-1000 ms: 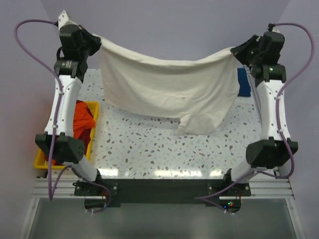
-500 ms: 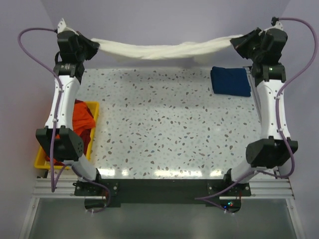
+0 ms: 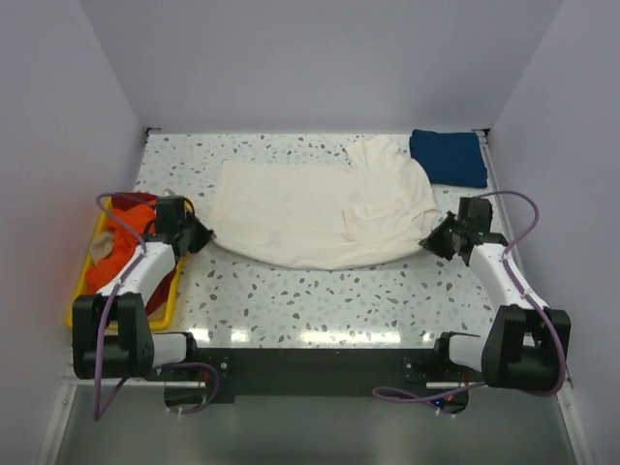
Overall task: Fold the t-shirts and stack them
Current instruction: Fold the tshirt
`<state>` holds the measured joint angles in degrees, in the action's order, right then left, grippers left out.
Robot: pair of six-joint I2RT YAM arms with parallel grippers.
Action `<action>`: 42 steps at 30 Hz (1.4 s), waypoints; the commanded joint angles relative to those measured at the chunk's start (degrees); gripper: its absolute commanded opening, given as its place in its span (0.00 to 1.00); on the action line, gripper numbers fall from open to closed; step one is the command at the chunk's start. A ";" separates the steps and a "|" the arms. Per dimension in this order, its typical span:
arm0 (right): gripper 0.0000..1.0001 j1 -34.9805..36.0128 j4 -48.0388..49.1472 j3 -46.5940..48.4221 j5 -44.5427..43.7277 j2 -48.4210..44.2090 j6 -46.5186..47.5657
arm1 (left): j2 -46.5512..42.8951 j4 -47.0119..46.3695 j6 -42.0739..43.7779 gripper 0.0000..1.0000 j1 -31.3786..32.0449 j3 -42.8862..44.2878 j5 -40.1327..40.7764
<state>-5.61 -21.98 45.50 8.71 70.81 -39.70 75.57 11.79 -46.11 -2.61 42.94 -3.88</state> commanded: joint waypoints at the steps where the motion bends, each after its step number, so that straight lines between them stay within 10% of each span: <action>1: 0.00 -0.46 -1.22 -5.74 -3.60 -3.39 1.99 | -7.70 -2.14 -1.00 0.00 -0.46 -6.71 3.61; 22: 0.08 -1.34 -25.48 -10.60 -13.64 -17.89 -4.15 | -26.61 18.79 -8.38 0.00 0.94 -18.33 15.92; 26: 0.19 -1.51 -27.24 -11.22 -12.67 -18.60 -5.56 | -29.42 20.55 -10.49 0.19 0.85 -18.24 15.93; 32: 0.66 -1.51 -29.97 -5.17 -11.88 -21.14 -3.46 | -30.66 20.82 -7.43 0.57 0.85 -13.95 13.47; 42: 0.68 -1.42 -9.68 6.79 -1.78 -6.15 6.57 | -11.00 4.74 -0.92 0.63 2.08 3.27 6.61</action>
<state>-6.83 -40.64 49.10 3.31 58.70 -36.23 57.34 25.23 -50.50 -1.08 38.20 4.25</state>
